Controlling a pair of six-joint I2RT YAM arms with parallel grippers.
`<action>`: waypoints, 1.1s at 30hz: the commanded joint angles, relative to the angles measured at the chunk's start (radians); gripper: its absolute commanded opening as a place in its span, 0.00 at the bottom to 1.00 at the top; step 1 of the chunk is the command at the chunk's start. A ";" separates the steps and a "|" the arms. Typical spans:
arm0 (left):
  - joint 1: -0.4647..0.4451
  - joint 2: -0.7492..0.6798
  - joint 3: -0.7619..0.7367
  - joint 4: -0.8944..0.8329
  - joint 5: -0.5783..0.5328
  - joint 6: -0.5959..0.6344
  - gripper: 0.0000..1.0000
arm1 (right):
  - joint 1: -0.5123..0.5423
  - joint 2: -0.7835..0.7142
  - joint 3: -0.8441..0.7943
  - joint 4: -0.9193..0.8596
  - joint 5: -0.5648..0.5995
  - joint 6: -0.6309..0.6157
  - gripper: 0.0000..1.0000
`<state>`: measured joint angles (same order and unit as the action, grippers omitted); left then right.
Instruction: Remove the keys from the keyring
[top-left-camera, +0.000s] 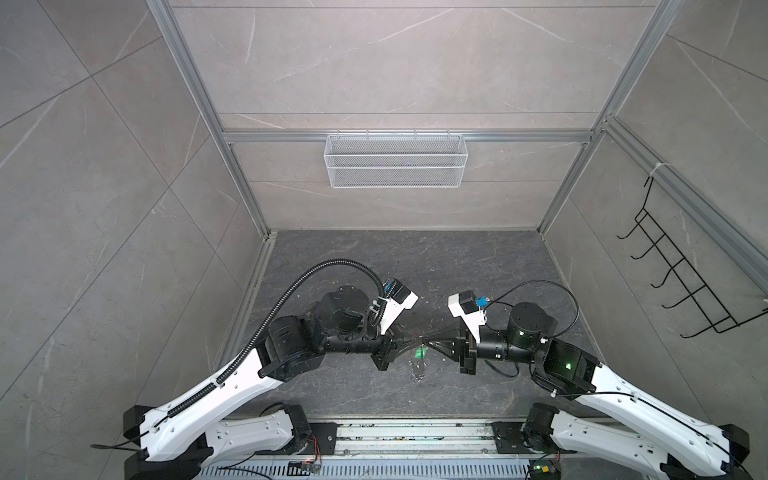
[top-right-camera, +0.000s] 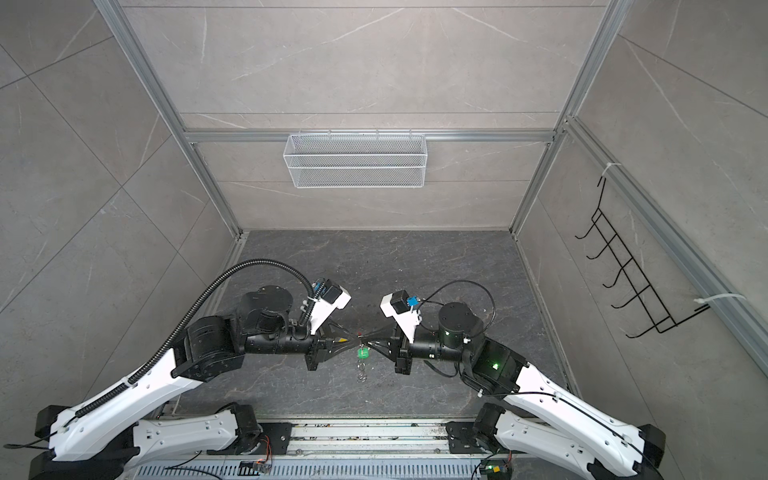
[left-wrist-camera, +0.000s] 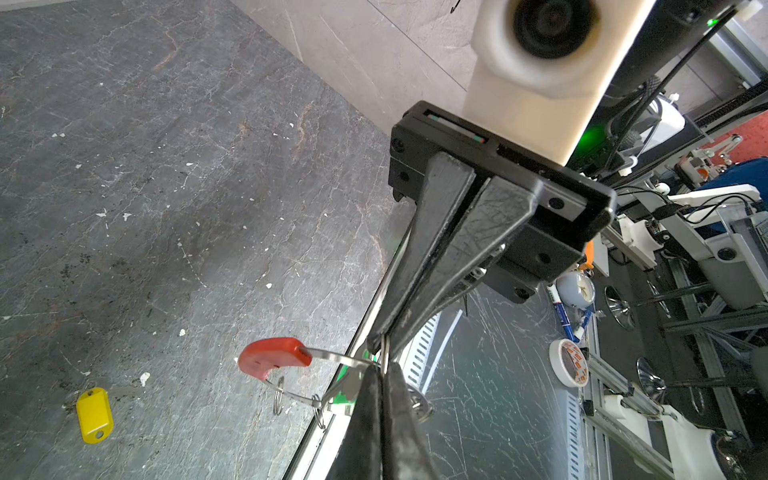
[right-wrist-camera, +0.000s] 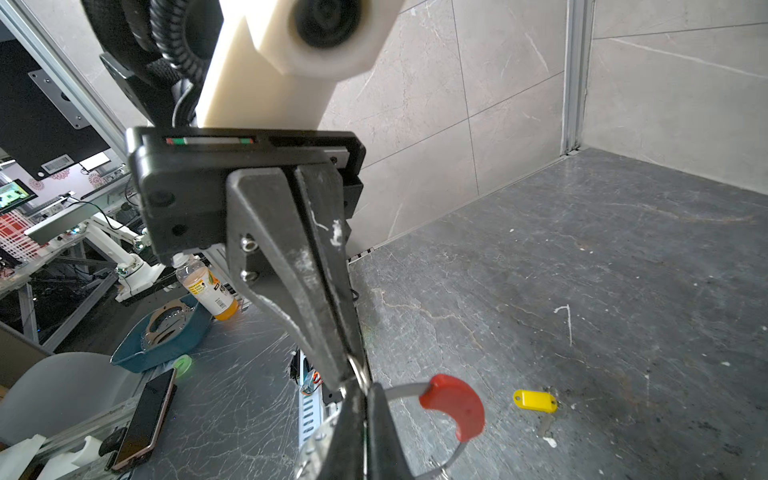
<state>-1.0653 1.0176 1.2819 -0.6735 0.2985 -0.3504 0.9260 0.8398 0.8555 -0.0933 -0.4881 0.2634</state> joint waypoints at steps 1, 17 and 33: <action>-0.002 -0.001 0.011 0.066 0.018 0.005 0.00 | 0.008 0.004 0.005 0.081 -0.045 0.009 0.00; -0.002 -0.357 -0.408 0.565 -0.171 -0.012 0.33 | 0.007 -0.082 -0.104 0.310 0.059 0.116 0.00; -0.002 -0.324 -0.497 0.843 -0.051 0.040 0.29 | 0.007 -0.044 -0.121 0.416 0.025 0.182 0.00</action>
<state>-1.0657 0.6975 0.7738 0.0772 0.2218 -0.3428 0.9298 0.7952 0.7418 0.2569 -0.4458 0.4183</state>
